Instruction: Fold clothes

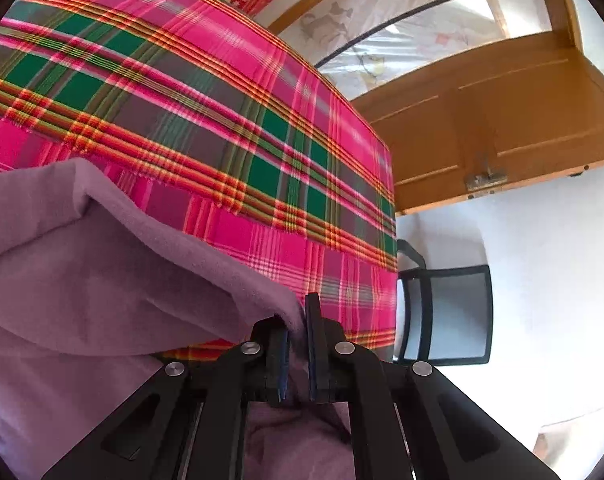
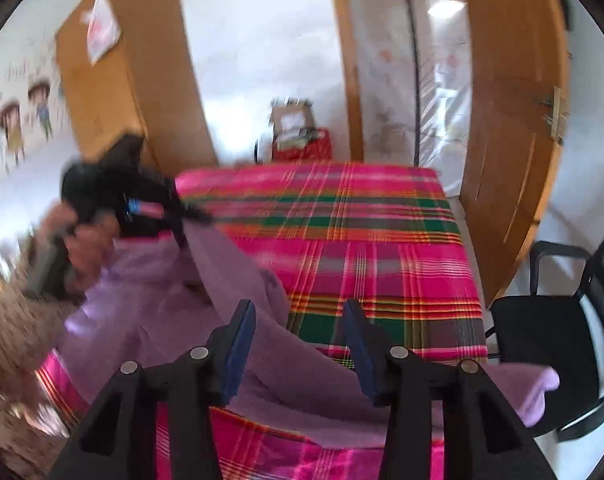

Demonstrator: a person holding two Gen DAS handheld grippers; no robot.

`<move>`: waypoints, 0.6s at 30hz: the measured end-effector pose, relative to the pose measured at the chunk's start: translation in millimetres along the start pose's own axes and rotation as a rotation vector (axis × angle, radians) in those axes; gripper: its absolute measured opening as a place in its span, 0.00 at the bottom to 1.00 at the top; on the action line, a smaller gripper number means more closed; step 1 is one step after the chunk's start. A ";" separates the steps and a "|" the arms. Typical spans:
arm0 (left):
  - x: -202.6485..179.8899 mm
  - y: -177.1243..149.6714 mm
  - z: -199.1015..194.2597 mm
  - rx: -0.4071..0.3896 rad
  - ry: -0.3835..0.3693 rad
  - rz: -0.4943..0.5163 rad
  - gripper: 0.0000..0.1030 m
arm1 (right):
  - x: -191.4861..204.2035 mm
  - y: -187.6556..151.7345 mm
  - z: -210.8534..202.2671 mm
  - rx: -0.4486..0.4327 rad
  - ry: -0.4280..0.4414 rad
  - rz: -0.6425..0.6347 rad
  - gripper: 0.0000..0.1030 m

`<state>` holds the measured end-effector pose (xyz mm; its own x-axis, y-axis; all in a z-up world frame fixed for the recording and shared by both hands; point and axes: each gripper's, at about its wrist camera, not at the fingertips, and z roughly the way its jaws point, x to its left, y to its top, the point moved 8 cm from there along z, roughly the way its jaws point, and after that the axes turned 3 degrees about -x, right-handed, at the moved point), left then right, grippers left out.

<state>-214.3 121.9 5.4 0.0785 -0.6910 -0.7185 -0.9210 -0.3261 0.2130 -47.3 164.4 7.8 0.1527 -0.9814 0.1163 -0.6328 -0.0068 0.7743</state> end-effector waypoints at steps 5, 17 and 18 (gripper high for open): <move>5.0 11.4 -1.9 -0.018 0.007 -0.012 0.07 | -2.5 -10.3 20.2 0.106 0.028 -0.029 0.45; 9.3 11.6 8.6 0.008 0.016 0.017 0.07 | -16.6 -39.7 7.1 0.263 0.084 -0.027 0.45; 9.2 10.9 9.3 0.012 0.016 0.020 0.07 | -15.9 -43.2 6.6 0.284 0.087 -0.036 0.45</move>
<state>-227.2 118.0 -5.0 0.0664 -0.7073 -0.7038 -0.9268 -0.3050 0.2191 -27.4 179.0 -31.6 0.2355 -0.9595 0.1544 -0.8110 -0.1065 0.5753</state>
